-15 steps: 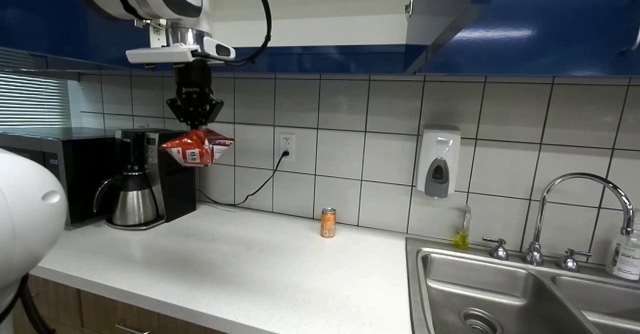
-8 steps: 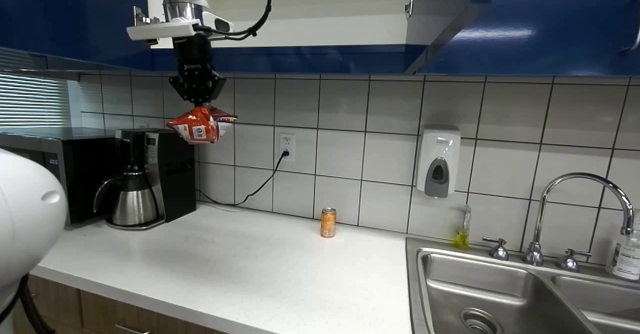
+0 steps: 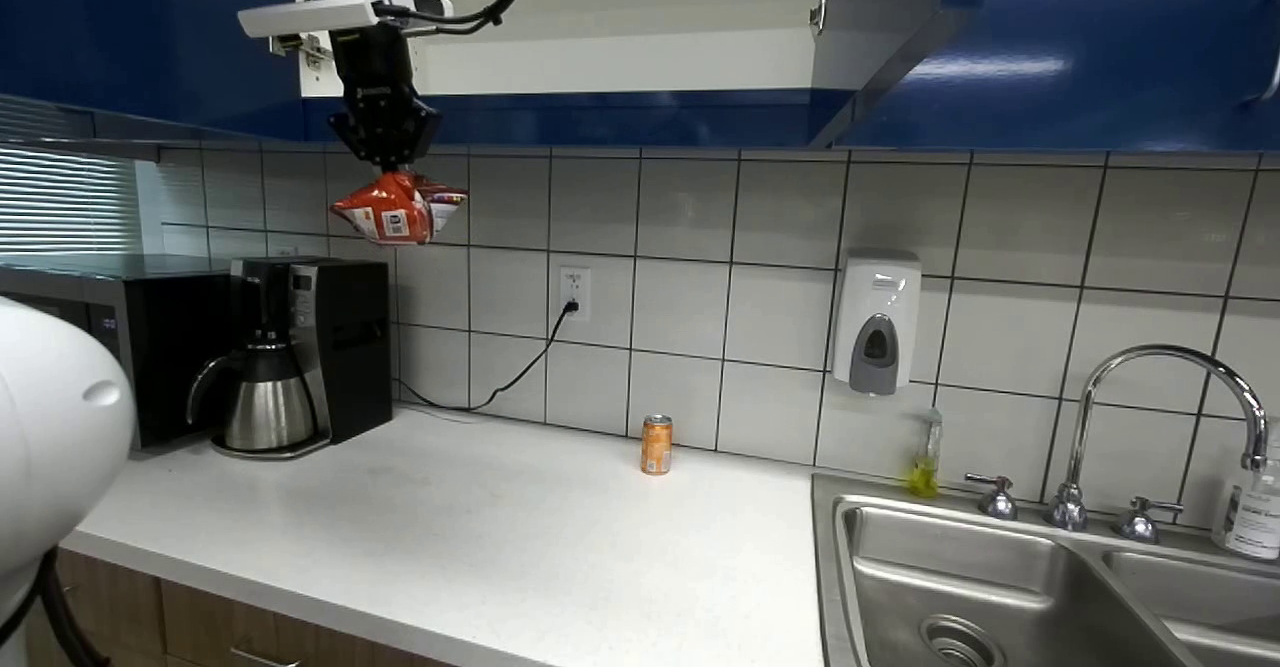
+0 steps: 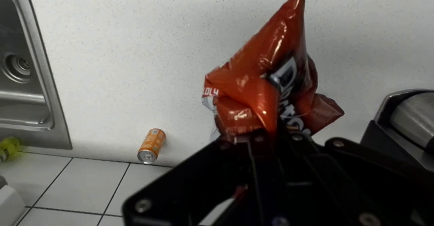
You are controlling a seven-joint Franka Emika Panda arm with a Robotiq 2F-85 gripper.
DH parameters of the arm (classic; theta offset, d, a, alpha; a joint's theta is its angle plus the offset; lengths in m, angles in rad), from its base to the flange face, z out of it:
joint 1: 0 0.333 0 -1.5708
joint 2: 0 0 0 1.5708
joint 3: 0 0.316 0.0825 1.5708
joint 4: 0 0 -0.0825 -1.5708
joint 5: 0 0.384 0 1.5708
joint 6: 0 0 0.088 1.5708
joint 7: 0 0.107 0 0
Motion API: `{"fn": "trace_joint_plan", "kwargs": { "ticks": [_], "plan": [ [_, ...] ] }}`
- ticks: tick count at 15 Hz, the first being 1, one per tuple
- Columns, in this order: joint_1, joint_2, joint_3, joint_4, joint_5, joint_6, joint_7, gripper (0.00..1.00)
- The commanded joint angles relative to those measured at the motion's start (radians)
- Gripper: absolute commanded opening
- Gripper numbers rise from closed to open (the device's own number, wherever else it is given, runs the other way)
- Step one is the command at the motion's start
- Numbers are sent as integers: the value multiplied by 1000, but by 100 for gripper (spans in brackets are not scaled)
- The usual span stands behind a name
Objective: Put the orange sachet in the top cabinet
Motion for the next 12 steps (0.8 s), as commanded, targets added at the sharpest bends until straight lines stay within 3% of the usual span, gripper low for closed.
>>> {"fn": "trace_joint_plan", "kwargs": {
  "ticks": [1, 12],
  "plan": [
    [-10, 12, 27, 73, -40, -51, 15, 2],
    [-15, 32, 64, 226, -166, -55, 11, 2]
  ]
}}
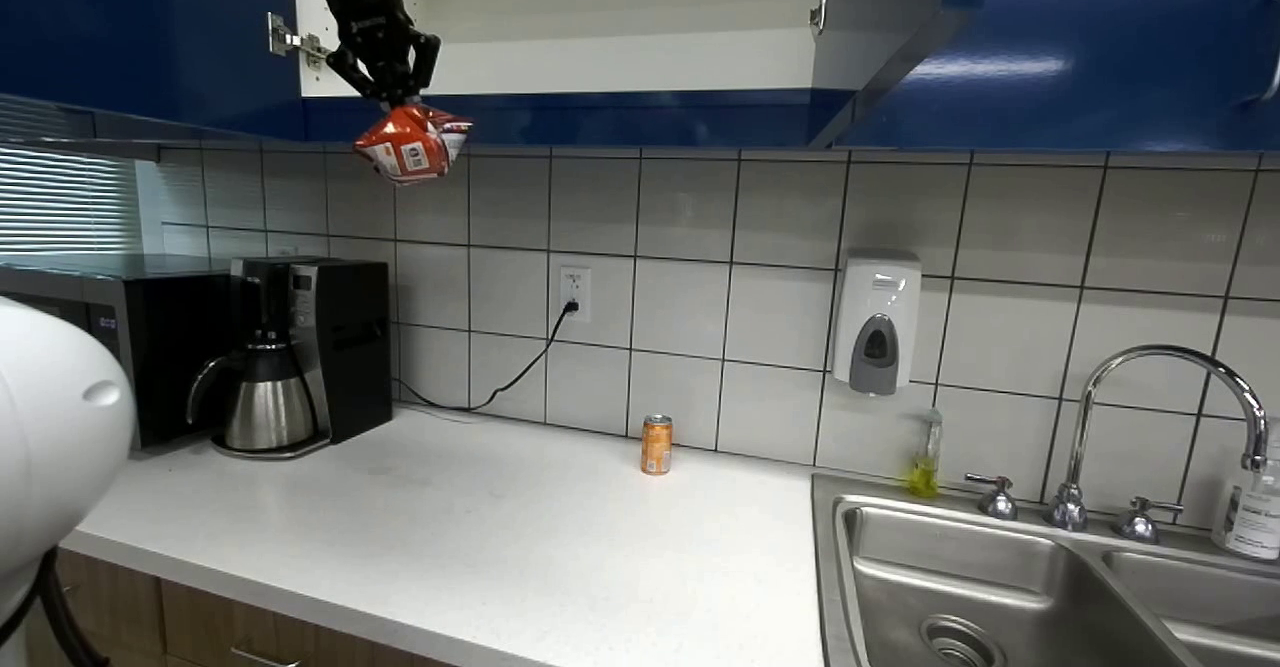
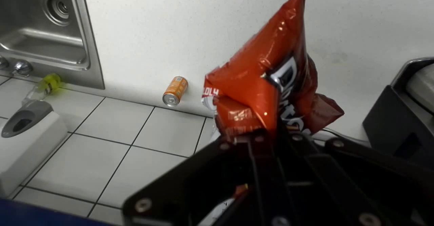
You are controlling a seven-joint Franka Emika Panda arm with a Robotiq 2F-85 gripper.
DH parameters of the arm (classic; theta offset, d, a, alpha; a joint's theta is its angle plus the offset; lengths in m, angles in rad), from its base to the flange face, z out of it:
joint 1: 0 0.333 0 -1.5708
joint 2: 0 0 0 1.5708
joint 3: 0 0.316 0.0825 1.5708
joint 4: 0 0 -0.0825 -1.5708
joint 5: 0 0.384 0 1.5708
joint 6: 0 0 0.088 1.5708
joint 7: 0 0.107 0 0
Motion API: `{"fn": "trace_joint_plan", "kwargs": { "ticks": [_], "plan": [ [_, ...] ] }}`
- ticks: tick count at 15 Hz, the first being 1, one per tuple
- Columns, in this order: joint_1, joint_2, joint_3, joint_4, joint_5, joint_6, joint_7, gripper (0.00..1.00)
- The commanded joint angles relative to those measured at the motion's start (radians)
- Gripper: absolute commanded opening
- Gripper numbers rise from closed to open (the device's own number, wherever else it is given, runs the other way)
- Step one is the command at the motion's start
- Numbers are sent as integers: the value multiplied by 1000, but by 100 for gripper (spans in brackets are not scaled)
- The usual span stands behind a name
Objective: Put the orange sachet in the top cabinet
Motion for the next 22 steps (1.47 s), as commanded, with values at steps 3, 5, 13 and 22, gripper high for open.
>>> {"fn": "trace_joint_plan", "kwargs": {
  "ticks": [3, 5, 13, 22],
  "plan": [
    [-17, 47, 31, 137, -90, -39, 4, 2],
    [-18, 60, 38, 174, -121, -37, 3, 2],
    [-24, 136, 37, 315, -236, -9, -11, 2],
    [-26, 248, 20, 448, -321, 77, -32, 2]
  ]
}}
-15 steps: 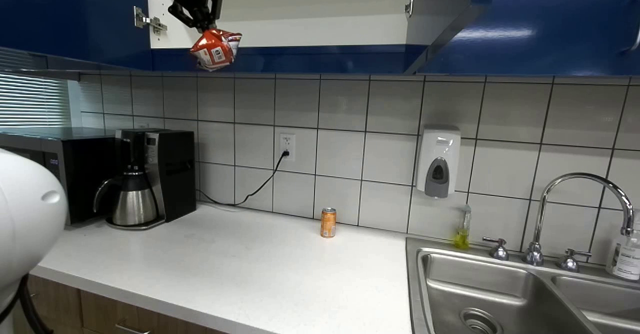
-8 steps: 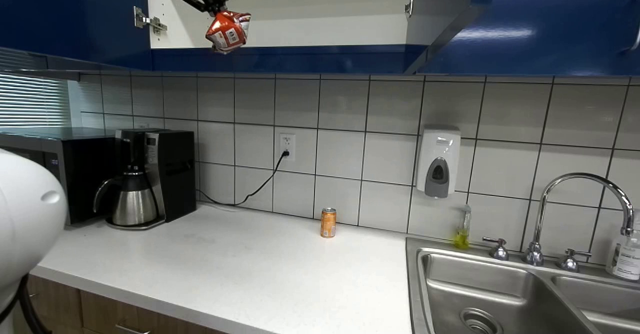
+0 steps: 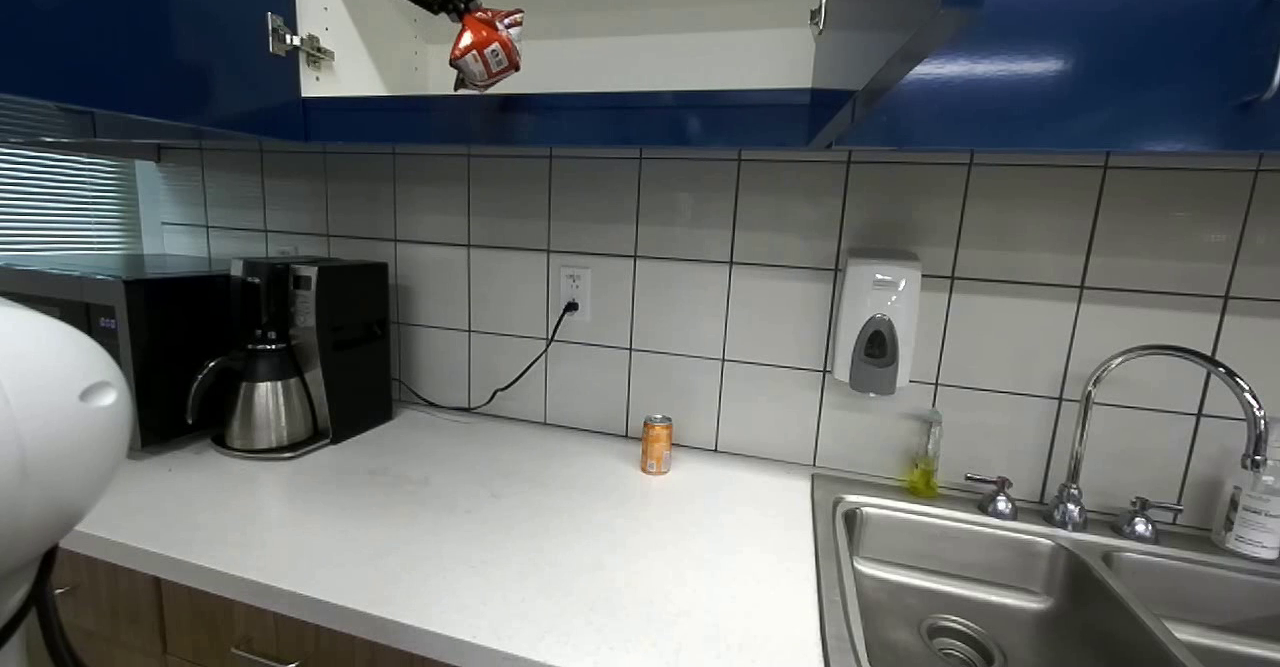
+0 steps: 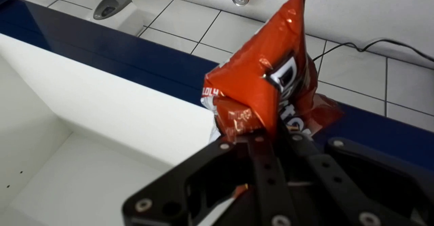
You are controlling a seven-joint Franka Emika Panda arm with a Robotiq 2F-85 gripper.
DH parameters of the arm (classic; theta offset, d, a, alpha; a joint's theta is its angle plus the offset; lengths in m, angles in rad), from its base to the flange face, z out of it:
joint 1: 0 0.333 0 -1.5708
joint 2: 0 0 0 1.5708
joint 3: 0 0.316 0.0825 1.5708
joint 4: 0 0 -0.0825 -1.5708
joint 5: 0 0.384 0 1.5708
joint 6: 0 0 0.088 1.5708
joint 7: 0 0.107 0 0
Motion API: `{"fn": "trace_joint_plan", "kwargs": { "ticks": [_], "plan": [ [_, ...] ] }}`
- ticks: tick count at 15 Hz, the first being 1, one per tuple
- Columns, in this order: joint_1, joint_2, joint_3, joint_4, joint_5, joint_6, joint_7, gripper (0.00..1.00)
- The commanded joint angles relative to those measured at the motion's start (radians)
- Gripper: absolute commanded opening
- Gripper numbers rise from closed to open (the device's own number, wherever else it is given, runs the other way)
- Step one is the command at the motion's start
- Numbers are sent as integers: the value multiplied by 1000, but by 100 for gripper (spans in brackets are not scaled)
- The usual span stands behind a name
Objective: Put the orange sachet in the top cabinet
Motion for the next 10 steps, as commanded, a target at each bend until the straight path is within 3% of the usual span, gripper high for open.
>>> {"fn": "trace_joint_plan", "kwargs": {
  "ticks": [1, 10],
  "plan": [
    [-17, 62, 0, 87, -42, 42, -31, 2],
    [-30, 145, -57, 128, -67, 237, -40, 2]
  ]
}}
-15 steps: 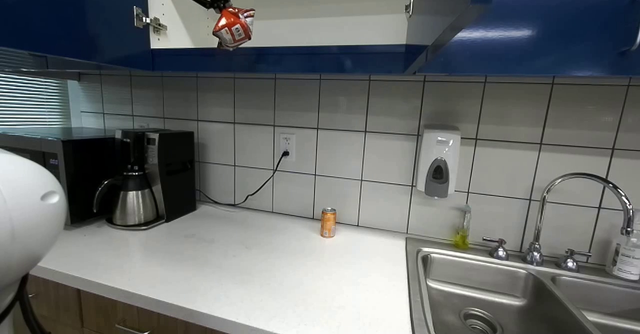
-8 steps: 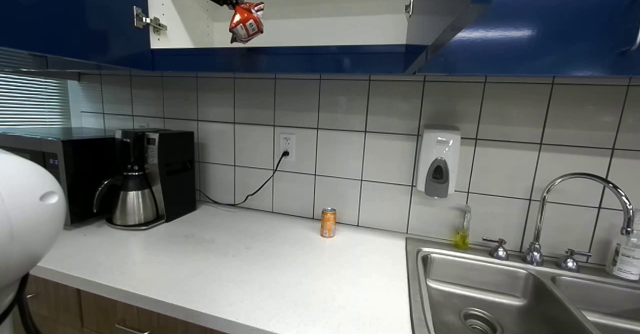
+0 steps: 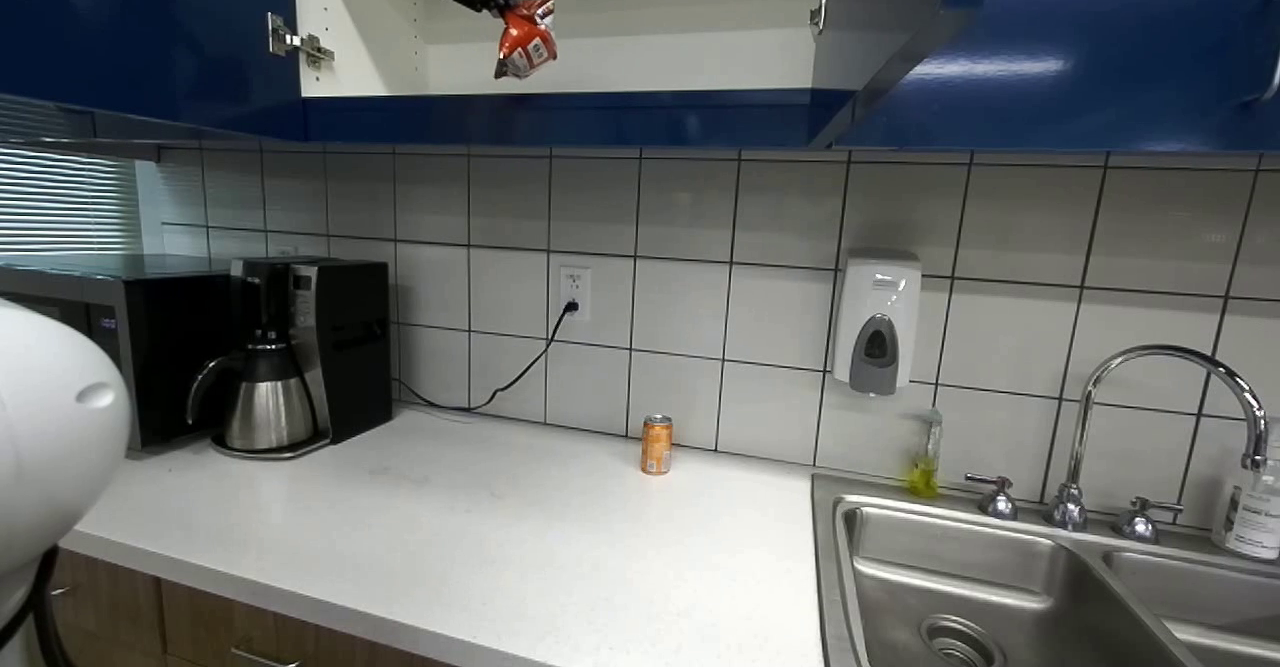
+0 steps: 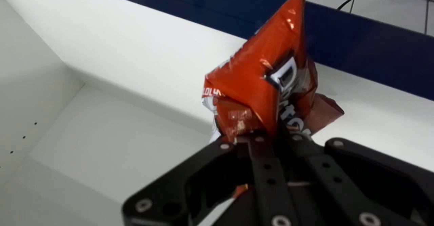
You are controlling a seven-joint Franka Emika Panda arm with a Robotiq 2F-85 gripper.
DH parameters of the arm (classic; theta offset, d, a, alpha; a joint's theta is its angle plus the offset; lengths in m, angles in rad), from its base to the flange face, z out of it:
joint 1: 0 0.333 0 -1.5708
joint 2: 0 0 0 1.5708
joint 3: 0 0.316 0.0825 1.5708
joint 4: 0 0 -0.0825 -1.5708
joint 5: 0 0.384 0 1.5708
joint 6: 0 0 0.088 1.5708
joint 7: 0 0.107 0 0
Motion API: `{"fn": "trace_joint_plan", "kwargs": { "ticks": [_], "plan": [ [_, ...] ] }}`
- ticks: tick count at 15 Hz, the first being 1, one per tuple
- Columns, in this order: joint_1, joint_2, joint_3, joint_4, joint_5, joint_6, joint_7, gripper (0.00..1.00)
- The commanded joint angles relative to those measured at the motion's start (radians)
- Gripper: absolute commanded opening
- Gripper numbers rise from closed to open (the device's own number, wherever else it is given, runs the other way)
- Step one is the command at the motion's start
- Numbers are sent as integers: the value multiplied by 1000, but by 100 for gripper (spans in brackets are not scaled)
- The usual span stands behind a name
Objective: Put the orange sachet in the top cabinet
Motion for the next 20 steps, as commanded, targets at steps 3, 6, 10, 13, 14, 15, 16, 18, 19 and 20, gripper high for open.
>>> {"fn": "trace_joint_plan", "kwargs": {
  "ticks": [3, 6, 10, 13, 14, 15, 16, 18, 19, 20],
  "plan": [
    [-32, 66, -27, 34, -15, 120, -28, 2],
    [-40, 98, -48, 39, -17, 173, -29, 2],
    [-49, 132, -74, 38, -16, 232, -33, 2],
    [-53, 160, -91, 48, -9, 267, -42, 2],
    [-54, 171, -97, 55, -5, 275, -44, 2],
    [-51, 176, -106, 53, -5, 288, -46, 2],
    [-51, 186, -111, 58, 1, 297, -50, 2],
    [-50, 197, -120, 59, 10, 310, -58, 25],
    [-48, 204, -123, 66, 9, 310, -60, 33],
    [-48, 205, -126, 63, 8, 311, -62, 40]
  ]
}}
